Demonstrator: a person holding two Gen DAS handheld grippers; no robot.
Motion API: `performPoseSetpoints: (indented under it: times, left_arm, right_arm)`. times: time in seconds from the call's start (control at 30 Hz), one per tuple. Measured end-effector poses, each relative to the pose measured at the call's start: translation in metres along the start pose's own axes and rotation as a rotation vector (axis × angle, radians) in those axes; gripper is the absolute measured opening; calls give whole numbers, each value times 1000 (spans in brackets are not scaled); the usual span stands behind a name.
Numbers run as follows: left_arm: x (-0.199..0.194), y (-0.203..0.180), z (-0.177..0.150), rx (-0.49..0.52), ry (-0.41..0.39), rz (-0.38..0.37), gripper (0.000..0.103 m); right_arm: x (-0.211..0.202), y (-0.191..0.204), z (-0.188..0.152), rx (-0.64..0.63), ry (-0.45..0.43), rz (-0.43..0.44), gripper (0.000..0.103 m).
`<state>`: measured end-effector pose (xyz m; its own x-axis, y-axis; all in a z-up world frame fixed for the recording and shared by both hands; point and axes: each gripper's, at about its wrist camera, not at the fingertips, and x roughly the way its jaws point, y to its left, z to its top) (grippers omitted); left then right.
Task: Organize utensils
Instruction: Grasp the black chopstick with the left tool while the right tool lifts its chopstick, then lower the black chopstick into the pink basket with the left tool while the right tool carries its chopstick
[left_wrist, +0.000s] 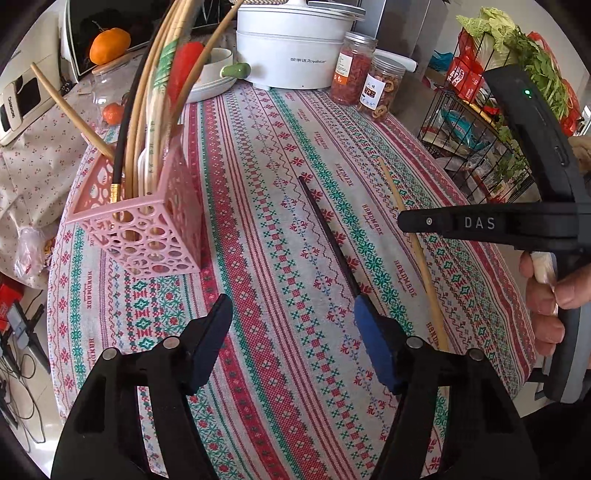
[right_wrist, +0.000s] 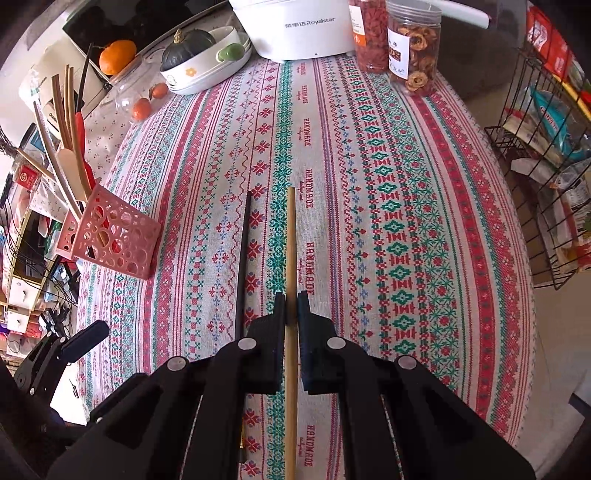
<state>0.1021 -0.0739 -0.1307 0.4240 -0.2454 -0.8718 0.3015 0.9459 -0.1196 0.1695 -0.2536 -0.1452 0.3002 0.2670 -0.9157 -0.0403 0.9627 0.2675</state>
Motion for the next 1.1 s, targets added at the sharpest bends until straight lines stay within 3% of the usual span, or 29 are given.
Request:
performPoseSetpoints:
  times: [0.07,0.17,0.4,0.8,0.9,1.1]
  left_arm:
    - [19,-10,11,-17,32,-15,46]
    - [44,-21,29,-18,59,10,35]
    - [80,-33,50,-34,115,51,20]
    - [100,-31,72,-35,130,144,11]
    - [97,-29,72,-33,127,137,7]
    - [61,-30,60,19,43,82,5]
  right_arm:
    - [-8,-12,-7,9,-3,8,7]
    - [-10,-24,-8,20,-5,8,7]
    - [-24,-54,-17,43,-14,38,7]
    - [-28,-60,-21,54,-20,62,7]
    - [-32,-61,-19,63,-40,61,7]
    - [-54,-56,-17,65,-111,103,7]
